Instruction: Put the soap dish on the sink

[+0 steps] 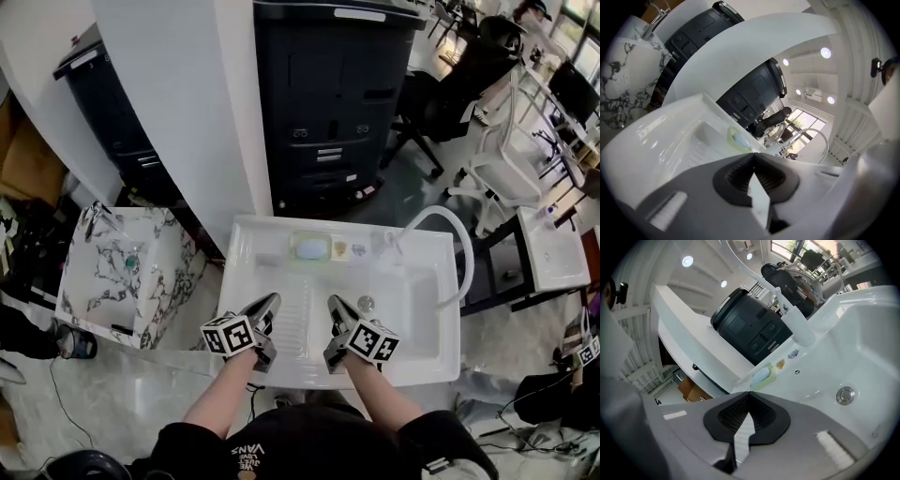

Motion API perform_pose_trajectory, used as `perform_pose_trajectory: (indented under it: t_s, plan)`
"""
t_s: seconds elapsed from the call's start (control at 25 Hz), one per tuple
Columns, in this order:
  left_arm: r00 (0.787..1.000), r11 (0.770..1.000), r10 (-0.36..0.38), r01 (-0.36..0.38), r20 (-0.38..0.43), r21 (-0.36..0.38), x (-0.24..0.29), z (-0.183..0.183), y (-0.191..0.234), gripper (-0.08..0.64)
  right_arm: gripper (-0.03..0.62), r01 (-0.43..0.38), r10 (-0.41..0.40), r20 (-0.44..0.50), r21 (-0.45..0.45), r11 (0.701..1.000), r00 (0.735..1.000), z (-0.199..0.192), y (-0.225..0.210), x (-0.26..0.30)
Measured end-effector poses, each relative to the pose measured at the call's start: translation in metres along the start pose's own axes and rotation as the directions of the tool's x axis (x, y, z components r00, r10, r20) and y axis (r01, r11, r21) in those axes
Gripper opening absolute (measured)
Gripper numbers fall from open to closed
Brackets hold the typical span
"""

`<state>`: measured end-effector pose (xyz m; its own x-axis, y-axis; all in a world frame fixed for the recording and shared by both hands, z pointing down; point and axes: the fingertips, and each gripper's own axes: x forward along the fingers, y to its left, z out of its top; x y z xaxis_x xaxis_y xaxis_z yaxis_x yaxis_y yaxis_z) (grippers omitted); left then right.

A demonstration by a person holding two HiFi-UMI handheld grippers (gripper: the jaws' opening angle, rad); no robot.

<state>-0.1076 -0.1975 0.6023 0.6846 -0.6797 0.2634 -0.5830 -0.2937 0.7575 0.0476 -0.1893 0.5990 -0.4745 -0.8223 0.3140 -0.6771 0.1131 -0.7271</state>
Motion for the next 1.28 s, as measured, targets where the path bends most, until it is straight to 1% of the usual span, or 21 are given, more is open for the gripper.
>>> perform_pose_trajectory:
  t_s: [0.28,0.4,0.64,0.96,1.28]
  plan:
    - [1.0,0.999,-0.005,0.005,0.005,0.031,-0.038,-0.014,-0.009,0.052,0.002,-0.024,0.025,0.015,-0.031,0.999,1.0,-0.016,0.017,-0.031]
    - [1.0,0.999,-0.017,0.017,0.01,0.051,-0.05,-0.02,-0.018,0.052,0.002,-0.017,0.019,0.036,-0.056,0.998,0.999,-0.018,0.019,-0.045]
    - [0.999,0.996,-0.03,0.027,0.03,0.087,-0.07,-0.03,-0.034,0.052,0.002,-0.033,0.036,0.061,-0.056,0.998,0.997,-0.027,0.028,-0.067]
    - [0.998,0.99,-0.048,0.042,0.043,0.136,-0.099,-0.045,-0.052,0.052,0.002,-0.054,0.062,0.061,-0.117,0.992,0.996,-0.045,0.048,-0.094]
    - [0.996,0.986,-0.071,0.063,0.047,0.156,-0.128,-0.063,-0.066,0.052,0.002,-0.075,0.084,0.076,-0.119,0.99,0.994,-0.06,0.061,-0.12]
